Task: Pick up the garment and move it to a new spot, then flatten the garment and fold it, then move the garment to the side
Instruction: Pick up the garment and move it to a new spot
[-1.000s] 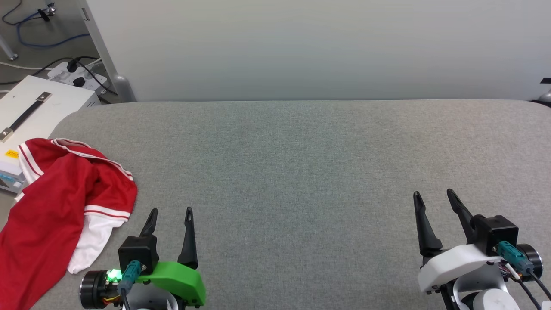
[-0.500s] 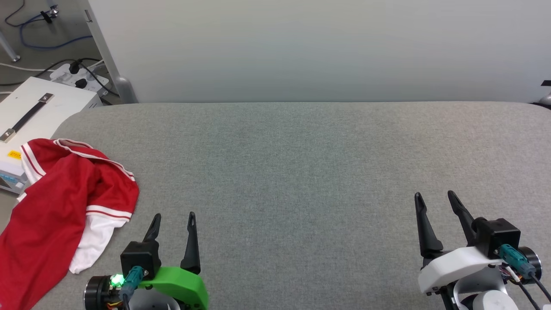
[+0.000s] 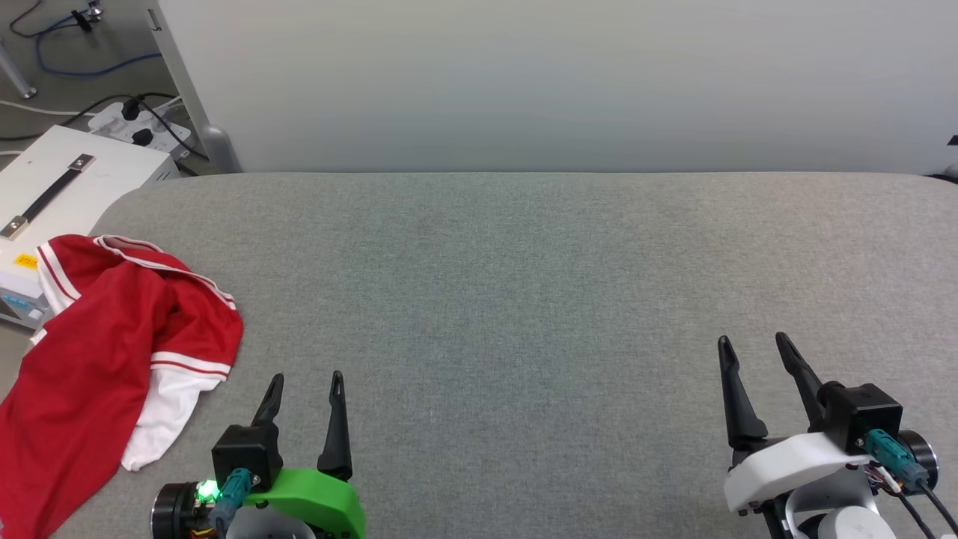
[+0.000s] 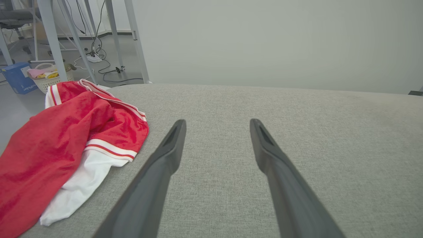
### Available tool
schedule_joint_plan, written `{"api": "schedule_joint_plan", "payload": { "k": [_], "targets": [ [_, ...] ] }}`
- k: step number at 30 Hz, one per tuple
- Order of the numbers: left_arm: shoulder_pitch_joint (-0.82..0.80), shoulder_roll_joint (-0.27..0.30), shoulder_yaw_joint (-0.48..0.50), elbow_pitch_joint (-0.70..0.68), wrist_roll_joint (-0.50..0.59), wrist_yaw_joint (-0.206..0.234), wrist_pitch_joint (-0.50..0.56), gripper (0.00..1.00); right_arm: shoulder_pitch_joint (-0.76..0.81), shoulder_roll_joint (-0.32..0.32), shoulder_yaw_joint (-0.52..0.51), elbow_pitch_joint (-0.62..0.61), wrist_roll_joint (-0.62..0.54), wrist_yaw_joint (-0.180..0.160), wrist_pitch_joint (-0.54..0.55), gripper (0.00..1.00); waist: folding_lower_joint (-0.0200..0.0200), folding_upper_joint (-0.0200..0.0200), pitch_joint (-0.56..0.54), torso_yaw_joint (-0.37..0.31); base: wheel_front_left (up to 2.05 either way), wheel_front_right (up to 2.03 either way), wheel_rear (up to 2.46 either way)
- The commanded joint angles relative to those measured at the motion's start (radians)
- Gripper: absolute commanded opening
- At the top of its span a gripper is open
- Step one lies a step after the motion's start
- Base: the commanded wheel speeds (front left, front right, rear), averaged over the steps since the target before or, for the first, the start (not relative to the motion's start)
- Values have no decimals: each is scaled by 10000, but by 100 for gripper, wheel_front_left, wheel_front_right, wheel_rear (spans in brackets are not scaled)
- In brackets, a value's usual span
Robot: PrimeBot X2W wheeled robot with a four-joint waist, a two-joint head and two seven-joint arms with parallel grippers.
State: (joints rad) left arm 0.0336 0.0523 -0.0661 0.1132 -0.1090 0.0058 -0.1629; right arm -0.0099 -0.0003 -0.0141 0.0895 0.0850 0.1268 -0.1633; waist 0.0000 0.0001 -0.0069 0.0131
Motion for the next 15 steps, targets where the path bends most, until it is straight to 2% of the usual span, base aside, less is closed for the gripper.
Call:
{"api": "schedule_joint_plan", "payload": {
  "k": [1,8,15],
  "targets": [
    [52,-13,-43,43,-124,75,-113,100,-14,2,39,8,6,26,-121,100,0,-1,67,59,0,0,0],
    [-87,-14,-13,57,-145,123,-256,100,-71,2,272,-67,80,28,-262,100,0,-1,354,464,0,0,0],
    [-178,-15,91,163,-181,165,-403,100,-192,2,505,-16,81,30,-407,100,0,-1,577,1325,0,0,0]
  ]
}}
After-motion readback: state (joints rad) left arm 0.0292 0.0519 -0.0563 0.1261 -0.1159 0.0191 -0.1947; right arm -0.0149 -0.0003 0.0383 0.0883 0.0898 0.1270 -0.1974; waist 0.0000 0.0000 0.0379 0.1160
